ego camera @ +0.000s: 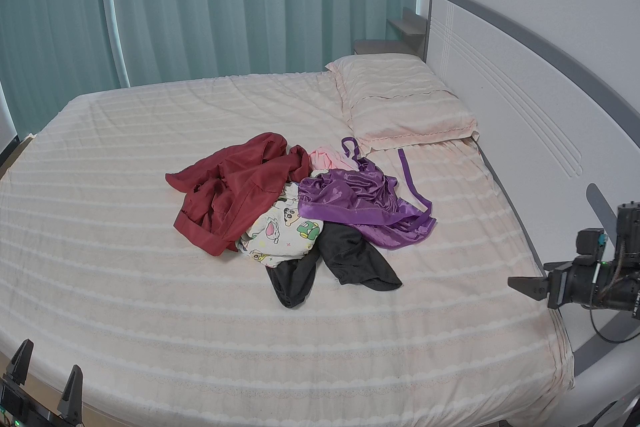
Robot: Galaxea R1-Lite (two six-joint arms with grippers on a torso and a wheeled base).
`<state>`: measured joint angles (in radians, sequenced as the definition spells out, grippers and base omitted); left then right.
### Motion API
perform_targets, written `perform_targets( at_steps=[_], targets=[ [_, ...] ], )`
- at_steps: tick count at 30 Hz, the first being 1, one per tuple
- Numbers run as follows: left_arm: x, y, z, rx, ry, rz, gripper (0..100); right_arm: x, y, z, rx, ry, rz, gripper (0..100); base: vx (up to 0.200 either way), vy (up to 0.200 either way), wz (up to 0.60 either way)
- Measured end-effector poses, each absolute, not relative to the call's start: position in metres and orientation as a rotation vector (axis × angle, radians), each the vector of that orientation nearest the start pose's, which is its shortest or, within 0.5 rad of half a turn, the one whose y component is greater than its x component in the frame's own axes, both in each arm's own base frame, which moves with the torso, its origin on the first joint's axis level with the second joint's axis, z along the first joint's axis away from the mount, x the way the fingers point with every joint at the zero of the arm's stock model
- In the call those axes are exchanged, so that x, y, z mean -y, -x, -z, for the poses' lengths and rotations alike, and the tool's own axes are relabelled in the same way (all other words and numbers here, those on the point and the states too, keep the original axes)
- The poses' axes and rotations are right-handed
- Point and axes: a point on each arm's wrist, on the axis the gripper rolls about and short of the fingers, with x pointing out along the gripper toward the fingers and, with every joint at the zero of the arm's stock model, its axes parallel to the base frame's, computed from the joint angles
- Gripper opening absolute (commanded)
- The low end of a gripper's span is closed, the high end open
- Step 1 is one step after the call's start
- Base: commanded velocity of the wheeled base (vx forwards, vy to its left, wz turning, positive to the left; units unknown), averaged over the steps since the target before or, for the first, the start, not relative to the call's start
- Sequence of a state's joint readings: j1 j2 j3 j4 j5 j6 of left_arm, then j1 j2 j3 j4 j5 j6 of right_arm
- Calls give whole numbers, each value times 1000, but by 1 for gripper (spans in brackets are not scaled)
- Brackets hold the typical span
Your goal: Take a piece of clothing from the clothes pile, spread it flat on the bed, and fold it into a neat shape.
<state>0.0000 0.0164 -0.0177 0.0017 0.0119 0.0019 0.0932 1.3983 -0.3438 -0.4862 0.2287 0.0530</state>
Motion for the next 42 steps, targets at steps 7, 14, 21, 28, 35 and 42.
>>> perform_targets(
  at_steps=[7, 14, 21, 28, 35, 42],
  targets=[
    [0, 23, -81, 0, -2, -11, 100, -52, -236, -99, -619, -139, -274, 100, 0, 0, 0],
    [0, 23, -81, 0, -2, -11, 100, -84, -283, -70, -667, -151, -276, 100, 0, 0, 0],
    [0, 23, -81, -1, -2, -11, 100, -113, -318, -42, -711, -245, -269, 100, 0, 0, 0],
    [0, 23, -81, -1, -2, -11, 100, -134, -355, -9, -726, -287, -234, 100, 0, 0, 0],
    [0, 23, -81, -1, -2, -11, 100, -147, -382, 19, -729, -310, -221, 100, 0, 0, 0],
    [0, 23, -81, -1, -2, -11, 100, -169, -396, 41, -721, -288, -224, 100, 0, 0, 0]
  ],
)
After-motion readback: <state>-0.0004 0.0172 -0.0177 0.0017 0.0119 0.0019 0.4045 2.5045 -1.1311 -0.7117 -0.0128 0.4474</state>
